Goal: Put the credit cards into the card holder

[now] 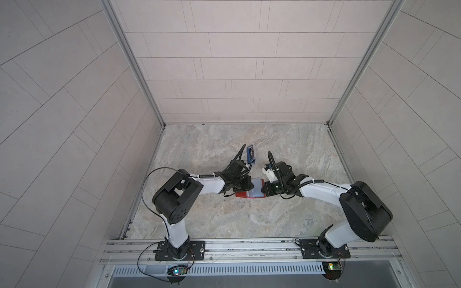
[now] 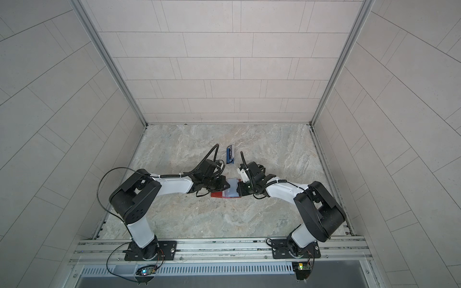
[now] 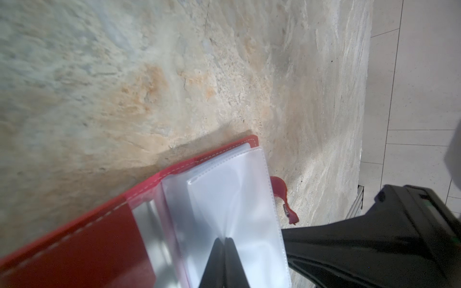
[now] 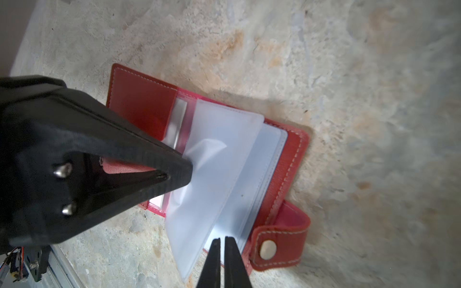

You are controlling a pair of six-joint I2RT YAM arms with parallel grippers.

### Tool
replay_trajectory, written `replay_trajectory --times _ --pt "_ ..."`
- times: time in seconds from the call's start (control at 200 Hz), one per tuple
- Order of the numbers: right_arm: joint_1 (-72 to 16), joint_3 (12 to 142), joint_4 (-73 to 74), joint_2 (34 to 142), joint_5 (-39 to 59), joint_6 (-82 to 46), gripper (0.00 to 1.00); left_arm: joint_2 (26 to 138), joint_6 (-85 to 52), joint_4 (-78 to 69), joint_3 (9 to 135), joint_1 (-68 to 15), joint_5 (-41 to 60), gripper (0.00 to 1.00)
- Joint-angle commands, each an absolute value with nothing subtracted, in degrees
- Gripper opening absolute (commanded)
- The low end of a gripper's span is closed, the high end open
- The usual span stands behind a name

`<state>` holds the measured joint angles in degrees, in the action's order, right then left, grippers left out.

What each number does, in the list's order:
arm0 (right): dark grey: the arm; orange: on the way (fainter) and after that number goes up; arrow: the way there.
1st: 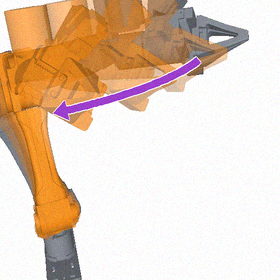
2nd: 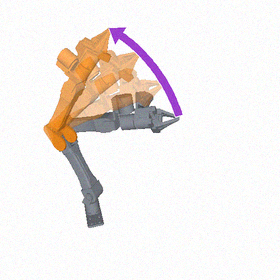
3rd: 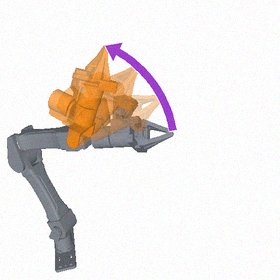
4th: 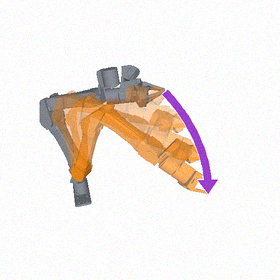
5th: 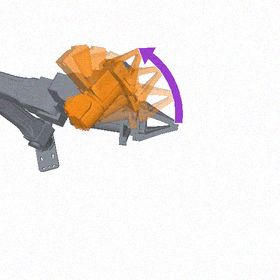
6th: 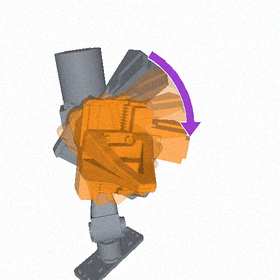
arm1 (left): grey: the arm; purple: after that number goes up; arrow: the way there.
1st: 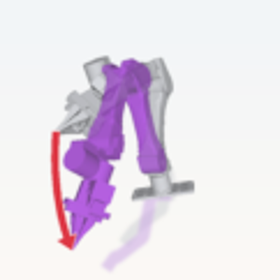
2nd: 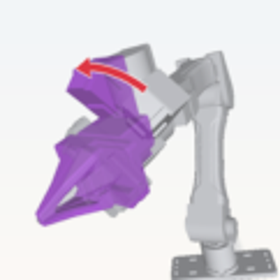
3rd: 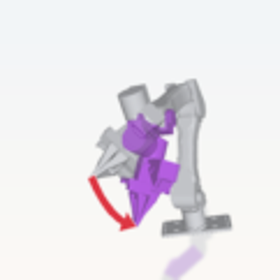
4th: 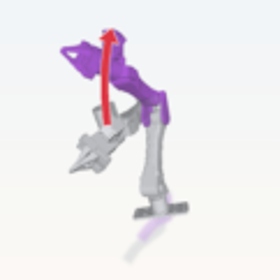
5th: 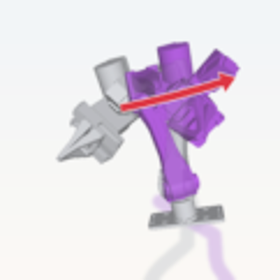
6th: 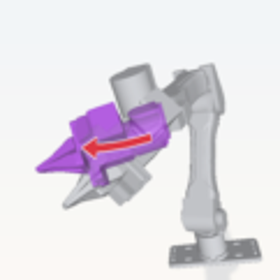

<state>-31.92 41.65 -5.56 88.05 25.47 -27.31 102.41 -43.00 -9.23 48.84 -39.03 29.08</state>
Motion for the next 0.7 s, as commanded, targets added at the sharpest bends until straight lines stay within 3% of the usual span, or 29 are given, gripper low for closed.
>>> replay_trajectory --times 0.0,0.13,0.305,0.44,0.696 --pt "-32.0 43.2 -3.2 89.7 27.2 -28.6 0.08 100.2 -42.0 -9.4 48.1 -39.0 29.0 0.06" --pt "-31.9 43.7 -1.7 91.0 28.4 -29.2 0.10 99.7 -41.8 -9.4 47.9 -39.0 29.2 0.08" --pt "-32.0 44.2 -0.2 92.1 29.9 -29.9 0.18 97.4 -39.2 -8.4 47.3 -39.0 28.0 0.29" --pt "-32.1 44.6 0.7 93.3 31.1 -30.1 0.21 93.3 -36.5 -5.5 46.3 -39.0 23.6 0.33" --pt "-33.0 45.6 2.8 95.7 33.7 -31.1 0.37 85.7 -32.0 -1.1 44.1 -39.0 16.9 0.35"
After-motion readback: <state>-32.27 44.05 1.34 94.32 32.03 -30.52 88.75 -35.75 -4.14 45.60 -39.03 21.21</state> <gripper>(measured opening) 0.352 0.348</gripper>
